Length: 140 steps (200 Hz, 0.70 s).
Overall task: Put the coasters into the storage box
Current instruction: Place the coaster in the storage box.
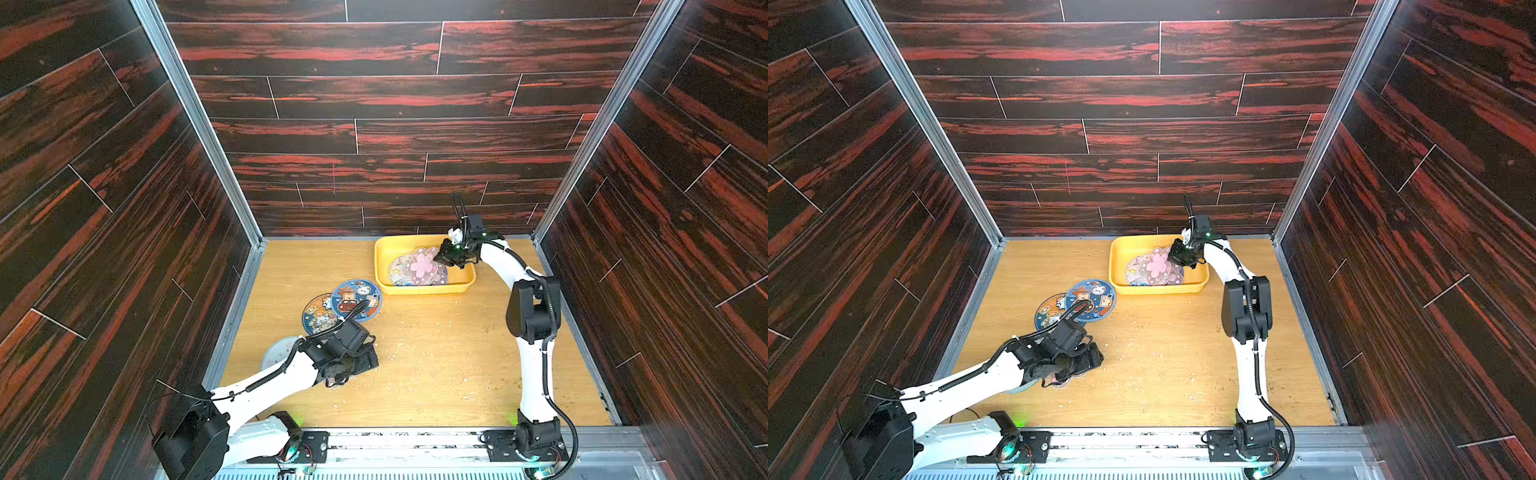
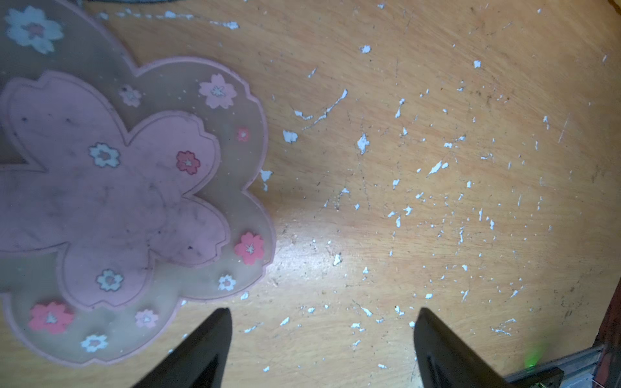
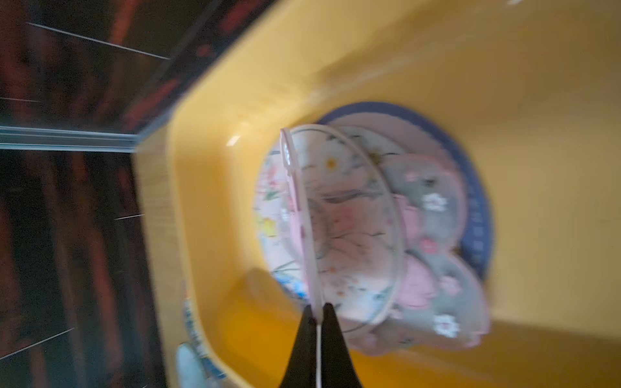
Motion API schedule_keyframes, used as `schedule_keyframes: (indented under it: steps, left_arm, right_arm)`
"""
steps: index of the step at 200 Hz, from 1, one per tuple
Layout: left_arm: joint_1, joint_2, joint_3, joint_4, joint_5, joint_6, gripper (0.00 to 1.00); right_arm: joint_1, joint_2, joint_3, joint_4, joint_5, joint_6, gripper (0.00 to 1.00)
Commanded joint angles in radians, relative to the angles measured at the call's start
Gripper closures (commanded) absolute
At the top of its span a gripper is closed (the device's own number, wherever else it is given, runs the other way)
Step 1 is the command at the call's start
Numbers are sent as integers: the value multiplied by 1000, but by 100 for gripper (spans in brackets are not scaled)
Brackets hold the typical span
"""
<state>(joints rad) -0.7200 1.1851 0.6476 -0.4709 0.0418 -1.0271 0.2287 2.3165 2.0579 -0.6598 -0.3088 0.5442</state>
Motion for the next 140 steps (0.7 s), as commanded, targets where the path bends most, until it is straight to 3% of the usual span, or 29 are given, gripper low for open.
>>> schedule_keyframes:
  steps: [1, 11, 34, 50, 91, 140]
  left_arm:
    - [9, -39, 4, -36, -25, 7, 12]
    - [11, -44, 3, -40, -29, 5, 12]
    - [19, -48, 13, -66, -50, 12, 12]
    - [29, -50, 22, -87, -64, 18, 12]
    - [83, -59, 34, -141, -93, 42, 12]
    - [192, -29, 53, -129, -151, 132, 13]
  right_arm:
    - [0, 52, 61, -96, 79, -70, 83]
    - [0, 50, 69, -111, 98, -83, 78]
    - [0, 33, 67, -121, 120, -108, 54]
    - [0, 15, 65, -128, 136, -120, 45]
    - [11, -73, 2, -116, 150, -136, 34]
    - [42, -259, -210, -41, 125, -120, 28]
